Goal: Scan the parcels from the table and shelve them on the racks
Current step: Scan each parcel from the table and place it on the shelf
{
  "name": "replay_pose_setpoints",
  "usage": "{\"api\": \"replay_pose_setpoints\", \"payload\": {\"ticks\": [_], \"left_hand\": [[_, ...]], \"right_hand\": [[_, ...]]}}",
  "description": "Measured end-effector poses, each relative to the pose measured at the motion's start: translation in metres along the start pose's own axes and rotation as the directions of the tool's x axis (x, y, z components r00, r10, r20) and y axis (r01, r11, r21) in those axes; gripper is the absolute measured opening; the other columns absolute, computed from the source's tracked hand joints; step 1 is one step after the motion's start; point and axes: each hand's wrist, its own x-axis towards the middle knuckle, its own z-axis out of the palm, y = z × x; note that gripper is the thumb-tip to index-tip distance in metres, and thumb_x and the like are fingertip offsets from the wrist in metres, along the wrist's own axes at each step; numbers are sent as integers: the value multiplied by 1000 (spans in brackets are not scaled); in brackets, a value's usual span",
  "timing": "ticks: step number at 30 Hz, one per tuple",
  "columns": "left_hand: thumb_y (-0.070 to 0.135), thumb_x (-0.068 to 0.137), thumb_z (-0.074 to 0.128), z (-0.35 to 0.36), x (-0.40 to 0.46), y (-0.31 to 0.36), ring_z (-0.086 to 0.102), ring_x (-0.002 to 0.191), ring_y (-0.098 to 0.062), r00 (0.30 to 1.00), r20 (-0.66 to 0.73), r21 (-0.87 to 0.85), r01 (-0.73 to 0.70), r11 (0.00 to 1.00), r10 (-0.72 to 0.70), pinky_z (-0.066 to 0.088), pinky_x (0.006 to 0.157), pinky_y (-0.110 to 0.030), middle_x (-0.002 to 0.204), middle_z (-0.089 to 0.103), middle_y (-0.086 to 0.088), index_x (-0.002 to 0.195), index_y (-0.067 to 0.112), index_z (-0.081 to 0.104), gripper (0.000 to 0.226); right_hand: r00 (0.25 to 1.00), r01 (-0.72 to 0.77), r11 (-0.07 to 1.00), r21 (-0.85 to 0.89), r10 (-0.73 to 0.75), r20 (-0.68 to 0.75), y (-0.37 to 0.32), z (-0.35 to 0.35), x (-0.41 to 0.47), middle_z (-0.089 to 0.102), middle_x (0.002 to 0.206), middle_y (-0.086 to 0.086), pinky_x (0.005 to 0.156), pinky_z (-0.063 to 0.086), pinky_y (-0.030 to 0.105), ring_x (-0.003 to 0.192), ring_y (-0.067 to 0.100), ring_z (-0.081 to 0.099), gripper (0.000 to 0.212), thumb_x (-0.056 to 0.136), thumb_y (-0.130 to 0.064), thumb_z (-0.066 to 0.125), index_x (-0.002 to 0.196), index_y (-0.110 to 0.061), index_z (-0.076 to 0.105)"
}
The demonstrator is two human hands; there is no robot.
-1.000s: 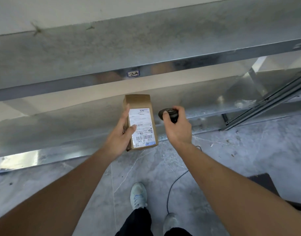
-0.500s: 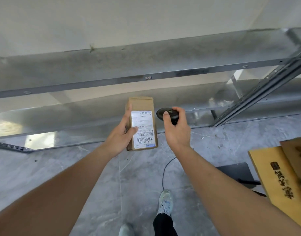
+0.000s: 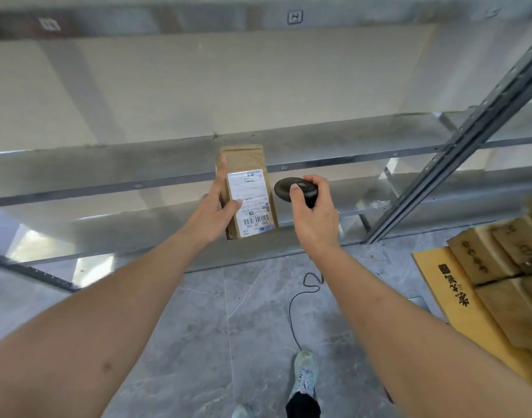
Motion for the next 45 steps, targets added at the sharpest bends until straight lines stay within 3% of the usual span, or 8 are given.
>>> {"api": "replay_pose_setpoints", "payload": {"ticks": [2, 6, 13, 18, 29, 35, 40, 45], "left_hand": [[27, 106, 55, -18, -4, 12, 68, 113, -28, 997, -57, 51, -40, 998, 43, 49, 110, -43, 136, 64, 3, 142, 80, -10, 92], [46, 90, 61, -53, -1, 33, 60, 134, -26, 991, -96, -30, -93, 995, 90, 43, 117, -55, 148, 58, 9, 143, 81, -7, 93], [38, 92, 62, -88, 7, 75, 63, 127, -30, 963, -233, -66, -156, 986, 137, 48, 110, -59, 144, 60, -7, 145, 81, 1, 91], [33, 103, 60, -99, 16, 100, 61, 114, -34, 925, -345, 85, -135, 987, 156, 45, 104, -41, 129, 63, -17, 142, 82, -9, 93], [30, 105, 58, -94, 23, 110, 62, 103, -33, 921, -362, 148, -100, 984, 148, 40, 89, -32, 121, 66, -21, 146, 77, -10, 92], [24, 107, 55, -90, 15, 110, 63, 124, -28, 933, -333, 48, -129, 991, 137, 46, 104, -38, 141, 61, 0, 141, 82, -10, 94], [23, 111, 45, -98, -10, 95, 56, 133, -15, 958, -275, -35, -91, 995, 78, 46, 113, -39, 150, 48, 21, 150, 73, -8, 82], [25, 113, 40, -126, -38, 62, 53, 139, -16, 965, -262, -105, -9, 994, -19, 38, 122, -48, 155, 46, 18, 151, 73, -5, 76]], "right_hand": [[1000, 23, 999, 27, -24, 7, -22, -5, -11, 68, 102, -22, 93, 53, 41, 97, 13, 65, 24, 100, -49, 59, 123, -46, 54], [995, 73, 996, 41, -76, 61, -64, -14, -26, 69, 102, -21, 96, 54, 43, 100, 17, 66, 23, 99, -50, 60, 121, -45, 56], [970, 161, 984, 71, -171, 173, -115, -25, -26, 72, 101, -17, 94, 57, 49, 101, 20, 71, 29, 85, -62, 56, 112, -50, 56], [960, 179, 980, 90, -194, 203, -129, -42, -20, 72, 99, -13, 88, 61, 50, 95, 17, 70, 19, 90, -55, 57, 108, -54, 55], [945, 187, 973, 133, -215, 248, -142, -62, -3, 73, 100, -7, 82, 61, 56, 89, 25, 71, 17, 94, -48, 58, 111, -50, 59], [931, 209, 971, 114, -233, 280, -136, -57, 8, 70, 105, -18, 86, 61, 53, 94, 18, 72, 18, 95, -52, 59, 113, -52, 56], [922, 246, 965, 90, -262, 286, -129, -23, 5, 63, 103, -27, 97, 55, 45, 99, 8, 64, 28, 100, -52, 59, 126, -46, 53], [919, 232, 970, 68, -242, 312, -131, 25, -11, 64, 107, -23, 104, 51, 47, 111, 17, 62, 31, 100, -53, 58, 129, -47, 51]]}}
